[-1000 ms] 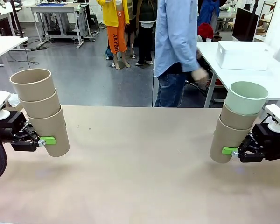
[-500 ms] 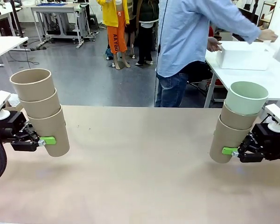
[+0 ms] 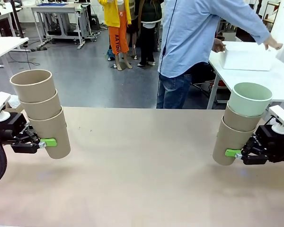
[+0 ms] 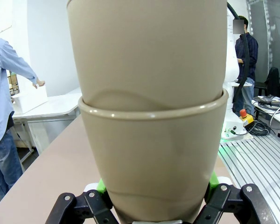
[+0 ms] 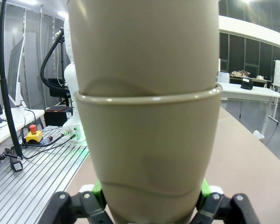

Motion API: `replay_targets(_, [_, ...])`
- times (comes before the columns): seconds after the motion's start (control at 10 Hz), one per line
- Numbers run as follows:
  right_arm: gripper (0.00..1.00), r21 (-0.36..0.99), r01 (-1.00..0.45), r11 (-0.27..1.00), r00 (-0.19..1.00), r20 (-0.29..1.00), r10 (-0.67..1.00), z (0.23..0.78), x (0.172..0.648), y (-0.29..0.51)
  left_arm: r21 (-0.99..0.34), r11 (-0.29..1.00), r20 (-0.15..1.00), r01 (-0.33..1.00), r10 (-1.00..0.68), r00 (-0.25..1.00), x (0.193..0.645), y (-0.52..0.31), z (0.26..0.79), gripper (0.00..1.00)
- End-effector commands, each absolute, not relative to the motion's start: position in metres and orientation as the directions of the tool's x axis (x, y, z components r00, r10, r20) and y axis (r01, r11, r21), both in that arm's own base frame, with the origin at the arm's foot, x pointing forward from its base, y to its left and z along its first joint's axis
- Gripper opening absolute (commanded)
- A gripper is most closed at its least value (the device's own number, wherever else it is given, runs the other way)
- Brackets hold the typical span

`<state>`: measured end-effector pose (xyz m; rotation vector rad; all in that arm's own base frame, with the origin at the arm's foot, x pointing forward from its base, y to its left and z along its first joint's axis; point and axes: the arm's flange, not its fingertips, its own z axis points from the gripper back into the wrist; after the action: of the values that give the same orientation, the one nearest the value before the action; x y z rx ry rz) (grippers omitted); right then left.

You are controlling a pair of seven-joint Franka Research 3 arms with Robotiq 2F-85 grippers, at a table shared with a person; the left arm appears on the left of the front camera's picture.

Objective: Stack the cups and store them in the basket.
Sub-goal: Place the stack of Reusable plastic cups into the Pantry Basket.

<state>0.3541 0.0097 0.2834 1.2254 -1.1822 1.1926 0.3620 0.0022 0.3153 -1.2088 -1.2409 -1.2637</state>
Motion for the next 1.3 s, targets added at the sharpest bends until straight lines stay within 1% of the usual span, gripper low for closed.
replay_targets(0.0, [0.83, 0.02, -1.0, 0.01, 0.02, 1.0, -0.01, 0.2869, 0.3573, 0.0123, 0.061, -0.029, 0.998, 0.998, 0.014, -0.061, 0.3617, 0.002, 0.3181, 0.85])
replay_targets(1.2, [0.83, 0.02, -1.0, 0.01, 0.02, 1.0, -0.01, 0.2869, 0.3573, 0.0123, 0.061, -0.029, 0.998, 0.998, 0.014, -0.061, 0.3617, 0.002, 0.3181, 0.85])
